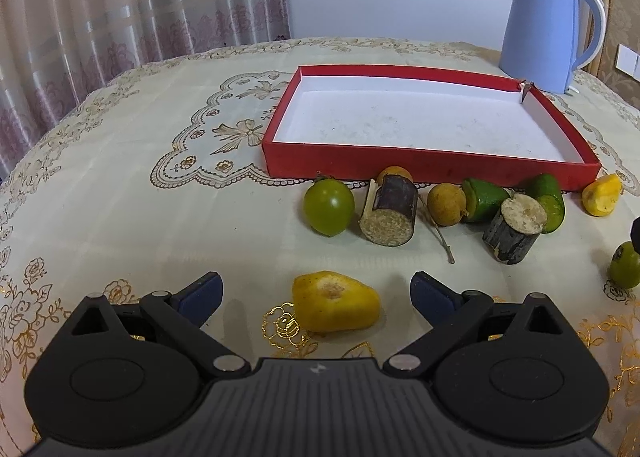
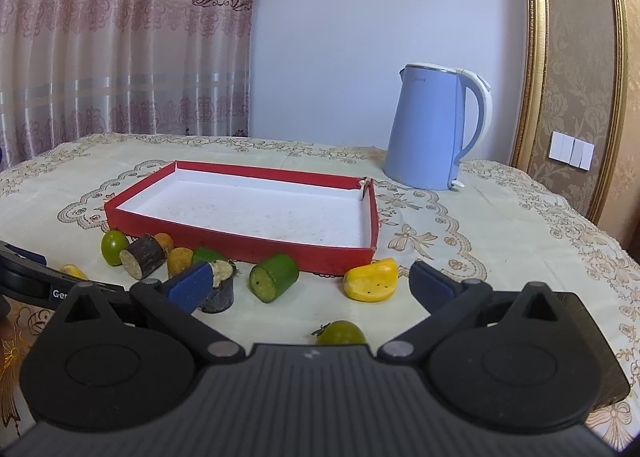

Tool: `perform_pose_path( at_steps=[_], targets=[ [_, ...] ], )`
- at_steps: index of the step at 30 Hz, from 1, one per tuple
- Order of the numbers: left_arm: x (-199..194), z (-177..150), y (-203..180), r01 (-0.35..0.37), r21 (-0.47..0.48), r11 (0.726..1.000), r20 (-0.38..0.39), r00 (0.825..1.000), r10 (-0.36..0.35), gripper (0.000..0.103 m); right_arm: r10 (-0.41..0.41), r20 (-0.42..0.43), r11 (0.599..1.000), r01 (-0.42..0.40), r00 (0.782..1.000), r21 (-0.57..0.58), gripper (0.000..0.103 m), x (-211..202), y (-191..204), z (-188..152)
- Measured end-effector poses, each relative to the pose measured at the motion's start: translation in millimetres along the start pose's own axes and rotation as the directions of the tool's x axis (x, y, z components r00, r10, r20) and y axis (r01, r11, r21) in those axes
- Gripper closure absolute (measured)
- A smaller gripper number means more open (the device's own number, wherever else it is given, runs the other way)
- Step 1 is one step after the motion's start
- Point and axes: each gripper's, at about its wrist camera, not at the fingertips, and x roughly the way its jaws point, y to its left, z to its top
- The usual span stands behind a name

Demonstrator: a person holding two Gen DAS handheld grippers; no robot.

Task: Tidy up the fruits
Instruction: 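Move the left gripper to the yellow fruit while the right gripper approaches a green tomato, then close the left gripper on the yellow fruit while the right gripper grasps the green tomato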

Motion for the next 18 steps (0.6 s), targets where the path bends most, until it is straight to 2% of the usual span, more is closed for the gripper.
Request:
perform_pose_path(
  at_steps=[18],
  targets=[
    [4.0,-3.3,-2.9,0.024,-0.008,1.000,-0.016,1.000,-0.024,0.006,-0.004,0.002,1.000,0.004,1.000,0.010,0.000,-0.8,-3.5,0.4]
  ],
)
